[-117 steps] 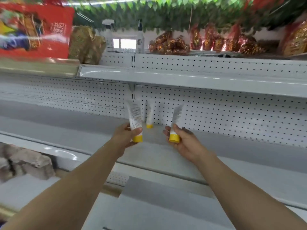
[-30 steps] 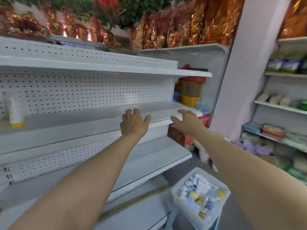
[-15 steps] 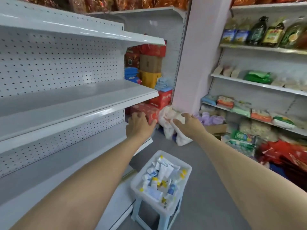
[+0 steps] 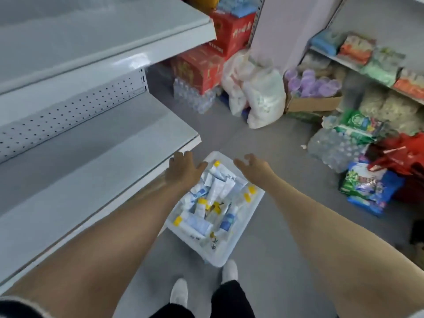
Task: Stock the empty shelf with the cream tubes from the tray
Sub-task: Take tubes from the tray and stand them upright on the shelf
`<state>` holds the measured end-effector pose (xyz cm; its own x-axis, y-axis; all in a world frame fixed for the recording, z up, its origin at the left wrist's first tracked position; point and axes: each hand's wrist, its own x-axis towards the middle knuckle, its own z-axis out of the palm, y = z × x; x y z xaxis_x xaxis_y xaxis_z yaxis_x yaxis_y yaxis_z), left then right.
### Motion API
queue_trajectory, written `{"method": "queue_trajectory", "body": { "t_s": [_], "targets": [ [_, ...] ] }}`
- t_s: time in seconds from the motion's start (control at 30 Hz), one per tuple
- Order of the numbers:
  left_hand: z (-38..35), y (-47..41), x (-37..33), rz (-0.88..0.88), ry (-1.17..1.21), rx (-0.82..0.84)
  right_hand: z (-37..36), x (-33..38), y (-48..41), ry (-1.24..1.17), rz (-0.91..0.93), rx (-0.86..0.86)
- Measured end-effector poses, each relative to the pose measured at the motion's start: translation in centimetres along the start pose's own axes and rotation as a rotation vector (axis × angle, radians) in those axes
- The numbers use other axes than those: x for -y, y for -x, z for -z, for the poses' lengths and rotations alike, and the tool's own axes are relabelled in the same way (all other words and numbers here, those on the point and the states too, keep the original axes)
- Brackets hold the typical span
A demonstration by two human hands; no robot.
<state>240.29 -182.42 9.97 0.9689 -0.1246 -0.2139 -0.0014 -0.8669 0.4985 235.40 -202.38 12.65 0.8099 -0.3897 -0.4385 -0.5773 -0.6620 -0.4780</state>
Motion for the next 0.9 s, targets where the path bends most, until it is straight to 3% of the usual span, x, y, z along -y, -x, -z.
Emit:
{"method": "queue_trajectory", "body": {
  "t_s": [0.23, 0.5, 0.7, 0.9],
  "targets": [
    [-10.7, -3.8, 4.4, 0.253, 0.086, 0.159, -8.2, -4.6, -11.4, -0.117, -0.130, 0.335],
    [-21.4, -5.6, 7.7, 0.491, 0.164, 0.335, -16.7, -10.3, -18.5, -0.486, -0.510, 0.662],
    [-25.8, -6.0, 8.4, 0.566, 0.224, 0.337, -19.9, -11.3, -20.4, -0.619, -0.521, 0.636],
    [-27.5, -6.4, 9.2, 0.613, 0.228, 0.326, -22.8, -11.4, -21.5, -0.500, -0.408, 0.625]
  ]
}}
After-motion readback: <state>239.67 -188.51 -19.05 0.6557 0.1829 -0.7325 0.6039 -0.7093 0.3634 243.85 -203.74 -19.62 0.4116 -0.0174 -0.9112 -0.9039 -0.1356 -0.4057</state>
